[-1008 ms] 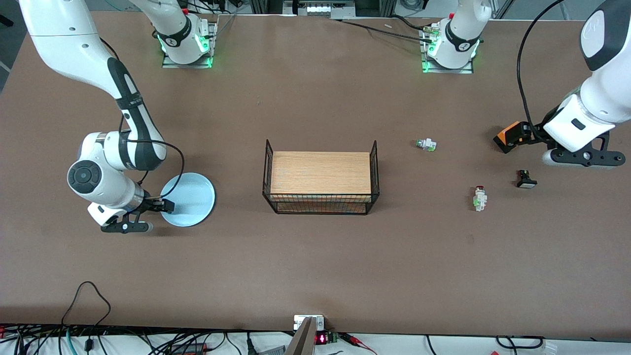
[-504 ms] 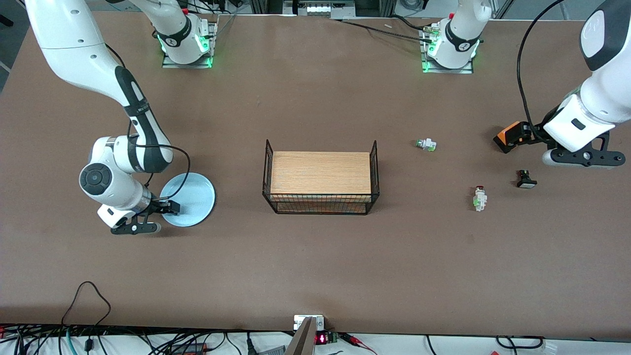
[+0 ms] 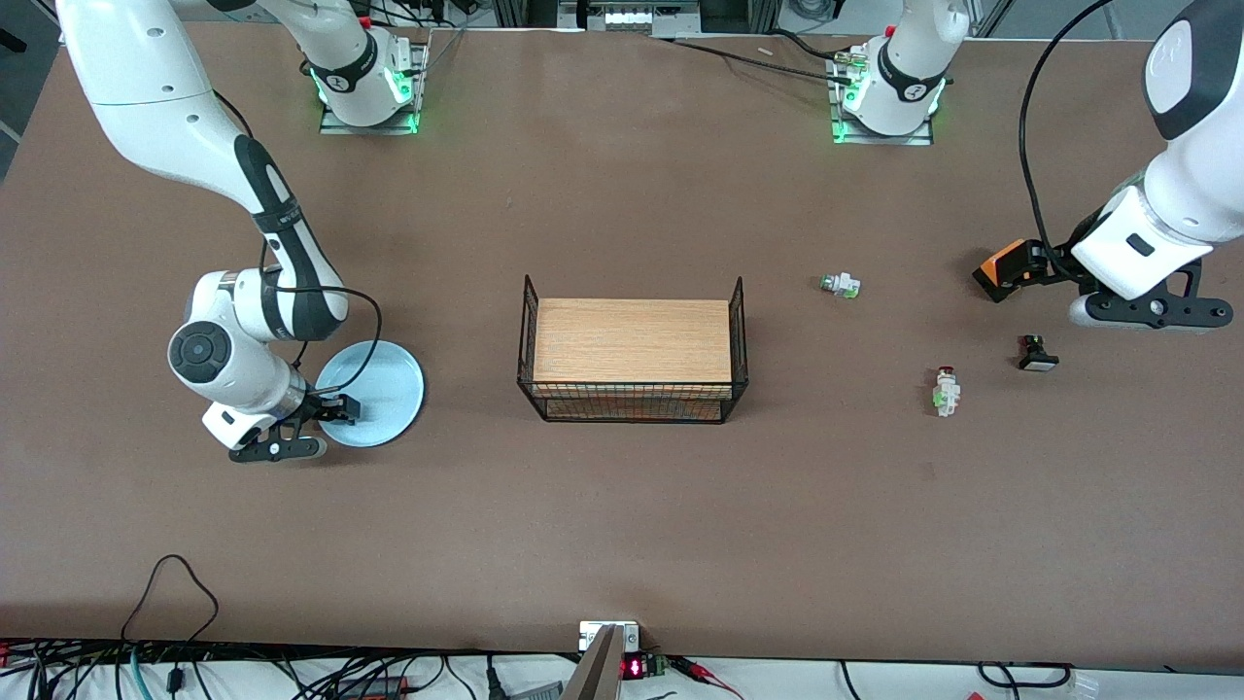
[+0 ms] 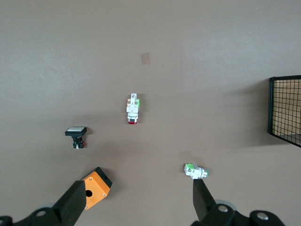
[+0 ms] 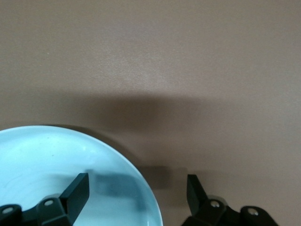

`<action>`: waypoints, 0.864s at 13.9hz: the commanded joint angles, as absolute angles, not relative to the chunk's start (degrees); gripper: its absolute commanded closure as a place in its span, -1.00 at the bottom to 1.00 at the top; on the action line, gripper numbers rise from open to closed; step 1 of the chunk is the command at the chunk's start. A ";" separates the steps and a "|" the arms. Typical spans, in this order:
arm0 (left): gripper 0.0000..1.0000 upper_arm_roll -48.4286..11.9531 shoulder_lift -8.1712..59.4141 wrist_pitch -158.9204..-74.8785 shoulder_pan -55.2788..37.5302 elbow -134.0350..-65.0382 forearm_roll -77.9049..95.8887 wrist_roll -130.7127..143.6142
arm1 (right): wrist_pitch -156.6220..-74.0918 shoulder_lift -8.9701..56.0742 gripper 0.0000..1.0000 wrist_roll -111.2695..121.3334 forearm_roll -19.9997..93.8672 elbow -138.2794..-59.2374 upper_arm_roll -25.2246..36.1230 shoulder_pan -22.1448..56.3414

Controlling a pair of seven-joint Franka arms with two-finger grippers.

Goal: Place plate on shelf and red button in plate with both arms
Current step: 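Close the right gripper on the blue plate's rim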

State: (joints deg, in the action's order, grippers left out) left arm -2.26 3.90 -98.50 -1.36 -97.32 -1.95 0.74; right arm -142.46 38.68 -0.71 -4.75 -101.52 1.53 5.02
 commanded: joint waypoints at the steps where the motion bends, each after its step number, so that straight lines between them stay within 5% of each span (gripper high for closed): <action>1: -1.00 -2.37 4.57 -97.29 -1.14 -95.62 -2.29 -0.44 | -143.09 37.35 -0.84 -0.35 -5.36 -103.10 1.41 5.10; 7: -1.00 -2.37 4.57 -97.29 -1.14 -95.62 -2.29 -0.44 | -141.95 37.35 -0.04 -0.17 -5.27 -103.27 1.85 4.92; 12: -1.00 -2.37 4.57 -97.29 -1.14 -95.62 -2.29 -0.53 | -141.42 37.27 0.01 -0.18 -5.19 -103.18 2.63 4.92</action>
State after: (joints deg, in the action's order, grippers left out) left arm -2.26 3.91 -98.50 -1.36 -97.32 -1.95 0.74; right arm -142.00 38.49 -0.68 -4.75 -101.80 2.26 5.05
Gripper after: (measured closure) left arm 0.000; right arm 0.502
